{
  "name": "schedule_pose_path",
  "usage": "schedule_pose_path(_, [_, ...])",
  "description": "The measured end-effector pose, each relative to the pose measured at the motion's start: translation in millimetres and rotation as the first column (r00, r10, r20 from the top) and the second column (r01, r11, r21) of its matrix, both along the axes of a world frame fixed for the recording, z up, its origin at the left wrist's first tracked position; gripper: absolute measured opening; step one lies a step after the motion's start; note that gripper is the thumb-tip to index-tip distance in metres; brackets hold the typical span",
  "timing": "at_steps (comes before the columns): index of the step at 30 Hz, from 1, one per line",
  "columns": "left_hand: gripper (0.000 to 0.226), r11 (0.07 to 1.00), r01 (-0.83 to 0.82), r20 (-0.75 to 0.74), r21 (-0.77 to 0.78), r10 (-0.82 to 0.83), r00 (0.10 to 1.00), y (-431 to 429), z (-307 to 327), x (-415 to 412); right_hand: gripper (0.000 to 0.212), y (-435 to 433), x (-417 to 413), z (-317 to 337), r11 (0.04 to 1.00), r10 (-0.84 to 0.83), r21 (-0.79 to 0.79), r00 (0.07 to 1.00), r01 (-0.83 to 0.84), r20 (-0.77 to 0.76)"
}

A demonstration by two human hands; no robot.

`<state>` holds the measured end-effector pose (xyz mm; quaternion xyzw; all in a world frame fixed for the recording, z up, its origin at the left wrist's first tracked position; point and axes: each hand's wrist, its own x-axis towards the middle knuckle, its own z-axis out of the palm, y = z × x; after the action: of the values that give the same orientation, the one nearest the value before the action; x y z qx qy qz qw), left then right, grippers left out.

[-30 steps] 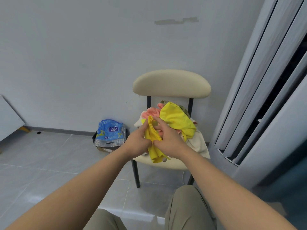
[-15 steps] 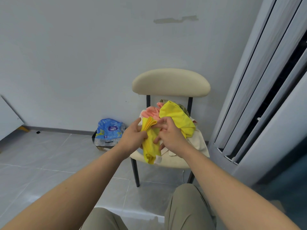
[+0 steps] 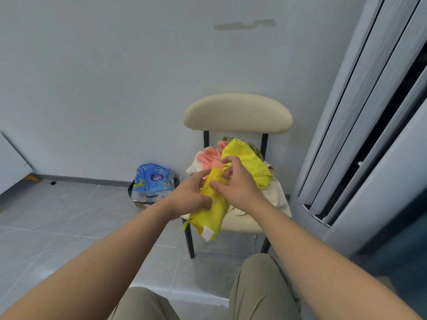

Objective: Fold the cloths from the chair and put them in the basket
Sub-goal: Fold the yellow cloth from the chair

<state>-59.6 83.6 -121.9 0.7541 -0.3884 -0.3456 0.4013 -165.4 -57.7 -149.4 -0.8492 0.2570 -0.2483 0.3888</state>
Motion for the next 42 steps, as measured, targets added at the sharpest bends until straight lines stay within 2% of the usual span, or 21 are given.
schedule_pose_path(3, [0.089,1.0,0.0,-0.01,0.018,0.0,1.0,0.7,0.0,6.9,0.07,-6.0,-4.1,0.1,0.992,0.034,-0.115,0.993,-0.047,-0.11])
schedule_pose_path(6, [0.082,1.0,-0.009,0.009,0.007,0.009,1.0,0.6,4.1,12.2,0.05,-8.6,-6.9,6.5,0.988,0.152,0.044,0.976,-0.146,-0.155])
schedule_pose_path(8, [0.072,0.997,-0.072,0.073,0.036,0.069,0.995,-0.5,4.8,17.5,0.032,-9.2,-6.3,7.2,0.989,0.138,0.068,0.981,-0.129,-0.136])
schedule_pose_path(10, [0.056,0.989,-0.084,0.143,0.118,0.067,0.987,-0.2,4.5,23.0,0.028,-8.5,-4.6,6.4,0.995,0.086,0.065,0.988,-0.078,-0.13])
schedule_pose_path(12, [0.031,0.985,-0.034,0.202,0.171,-0.002,0.979,0.3,2.7,27.1,0.035,-5.9,-3.0,5.5,0.996,0.051,0.085,0.991,-0.041,-0.121])
schedule_pose_path(14, [0.008,0.985,-0.001,0.239,0.171,-0.041,0.97,1.7,2.4,27.6,0.035,-3.1,-2.3,4.9,0.996,0.039,0.078,0.993,-0.03,-0.111])
schedule_pose_path(15, [0.004,0.989,-0.004,0.238,0.151,-0.032,0.971,2.9,0.8,29.2,0.033,-1.9,-1.9,4.6,0.998,0.03,0.061,0.994,-0.023,-0.106])
schedule_pose_path(17, [0.014,0.994,-0.061,0.161,0.09,0.046,0.986,6.8,-5.4,35.6,0.032,-1.6,-0.8,3.9,1.0,-0.012,0.023,0.996,0.014,-0.09])
schedule_pose_path(20, [0.042,0.956,-0.293,-0.139,0.007,0.291,0.947,13.1,-21.1,43.3,0.037,-3.8,3.7,1.7,0.997,-0.078,0.018,0.993,0.08,-0.089])
schedule_pose_path(23, [0.042,0.871,-0.49,-0.46,0.014,0.441,0.771,10.5,-44.0,43.0,0.036,-0.3,14.1,-6.5,0.994,-0.107,0.025,0.99,0.11,-0.092])
schedule_pose_path(25, [0.042,0.773,-0.633,-0.569,0.047,0.542,0.619,3.7,-58.8,44.8,0.035,6.2,25.0,-14.6,0.99,-0.137,0.016,0.988,0.139,-0.075])
schedule_pose_path(26, [0.041,0.726,-0.686,-0.56,0.057,0.592,0.58,0.4,-67.6,47.7,0.034,9.4,31.7,-20.7,0.988,-0.15,0.02,0.987,0.151,-0.058])
schedule_pose_path(27, [0.037,0.7,-0.713,-0.508,0.049,0.632,0.585,-2.5,-77.5,51.2,0.032,12.7,38.9,-26.9,0.987,-0.159,0.029,0.986,0.161,-0.038])
schedule_pose_path(30, [0.039,0.675,-0.737,-0.268,-0.023,0.706,0.655,-6.8,-105.7,68.8,0.025,17.7,65.8,-46.8,0.982,-0.184,0.042,0.983,0.184,-0.011])
schedule_pose_path(33, [0.05,0.648,-0.761,-0.152,-0.041,0.749,0.645,-8.3,-127.9,99.8,0.02,16.6,100.7,-66.3,0.983,-0.186,0.017,0.982,0.185,0.027])
schedule_pose_path(36, [0.048,0.647,-0.762,-0.036,-0.018,0.761,0.648,-3.4,-131.9,136.1,0.023,14.6,137.7,-70.5,0.984,-0.171,0.053,0.985,0.173,-0.034])
schedule_pose_path(39, [0.044,0.619,-0.785,-0.038,-0.025,0.784,0.62,12.3,-102.1,165.3,0.026,22.9,171.2,-44.3,0.978,-0.154,0.127,0.982,0.167,-0.108])
schedule_pose_path(42, [0.033,0.593,-0.805,-0.082,-0.004,0.802,0.592,42.8,-45.5,186.9,0.029,46.9,201.7,7.1,0.972,-0.126,0.174,0.977,0.157,-0.174])
